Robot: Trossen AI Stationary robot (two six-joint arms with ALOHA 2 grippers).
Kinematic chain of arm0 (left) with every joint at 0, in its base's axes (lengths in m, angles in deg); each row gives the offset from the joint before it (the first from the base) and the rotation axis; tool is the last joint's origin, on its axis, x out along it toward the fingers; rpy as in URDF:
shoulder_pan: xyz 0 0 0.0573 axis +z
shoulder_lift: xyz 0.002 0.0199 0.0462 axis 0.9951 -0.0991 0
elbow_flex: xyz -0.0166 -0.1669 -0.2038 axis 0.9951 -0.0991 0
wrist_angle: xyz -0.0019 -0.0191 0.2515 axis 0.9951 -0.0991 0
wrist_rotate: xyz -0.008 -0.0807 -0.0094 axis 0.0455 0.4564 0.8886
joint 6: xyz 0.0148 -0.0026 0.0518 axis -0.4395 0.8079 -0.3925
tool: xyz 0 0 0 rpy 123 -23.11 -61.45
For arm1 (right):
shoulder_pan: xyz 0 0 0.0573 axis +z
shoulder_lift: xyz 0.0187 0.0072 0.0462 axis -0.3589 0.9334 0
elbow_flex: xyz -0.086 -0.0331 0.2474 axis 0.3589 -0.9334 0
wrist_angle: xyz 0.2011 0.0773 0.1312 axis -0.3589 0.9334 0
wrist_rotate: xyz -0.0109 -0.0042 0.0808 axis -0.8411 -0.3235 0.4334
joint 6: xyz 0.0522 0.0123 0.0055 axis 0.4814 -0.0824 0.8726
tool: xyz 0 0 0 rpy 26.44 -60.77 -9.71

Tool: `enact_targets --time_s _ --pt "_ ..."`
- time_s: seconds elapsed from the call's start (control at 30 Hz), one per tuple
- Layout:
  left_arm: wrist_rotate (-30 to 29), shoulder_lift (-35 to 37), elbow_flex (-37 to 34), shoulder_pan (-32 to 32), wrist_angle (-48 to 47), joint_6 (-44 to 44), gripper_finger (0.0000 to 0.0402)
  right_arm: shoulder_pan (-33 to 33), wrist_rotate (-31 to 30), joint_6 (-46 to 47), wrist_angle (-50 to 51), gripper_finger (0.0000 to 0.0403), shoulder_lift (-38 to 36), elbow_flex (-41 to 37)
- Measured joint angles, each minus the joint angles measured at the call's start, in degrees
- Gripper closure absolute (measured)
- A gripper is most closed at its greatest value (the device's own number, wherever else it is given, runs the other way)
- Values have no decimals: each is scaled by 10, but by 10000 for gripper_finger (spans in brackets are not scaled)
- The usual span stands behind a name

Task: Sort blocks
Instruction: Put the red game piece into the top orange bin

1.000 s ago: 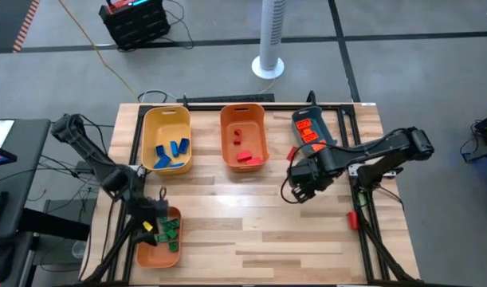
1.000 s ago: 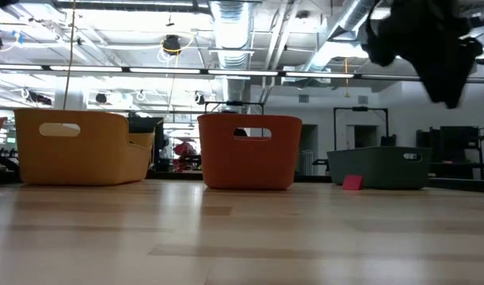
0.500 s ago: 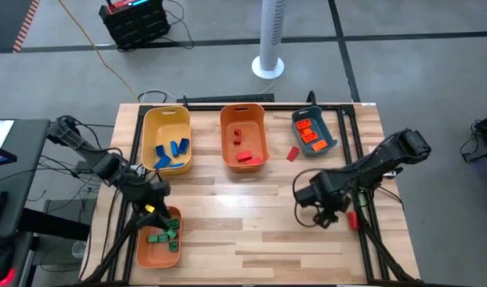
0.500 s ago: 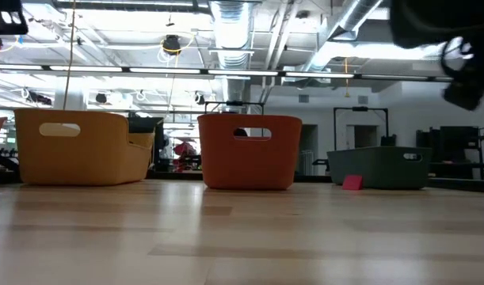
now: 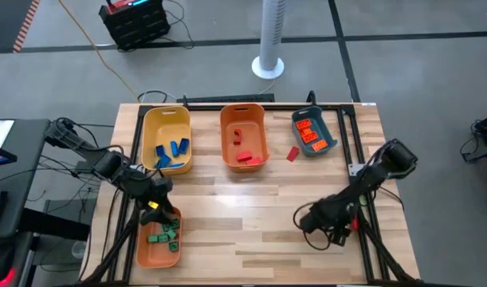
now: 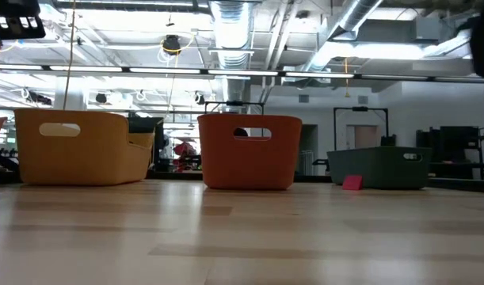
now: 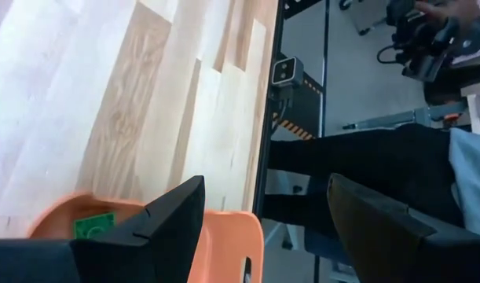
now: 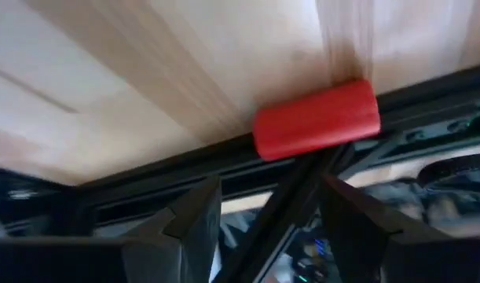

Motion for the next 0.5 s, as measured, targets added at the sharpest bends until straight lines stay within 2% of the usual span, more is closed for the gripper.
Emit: enact_targets --time_s 0.13,0.3,0.5 --pt "0 0 0 1 0 5 141 26 1 -7 9 182 38 0" --pt "3 0 0 1 2 6 141 42 11 -4 -22 182 50 -1" --pt "11 0 0 1 2 8 141 52 43 56 -97 182 49 -40"
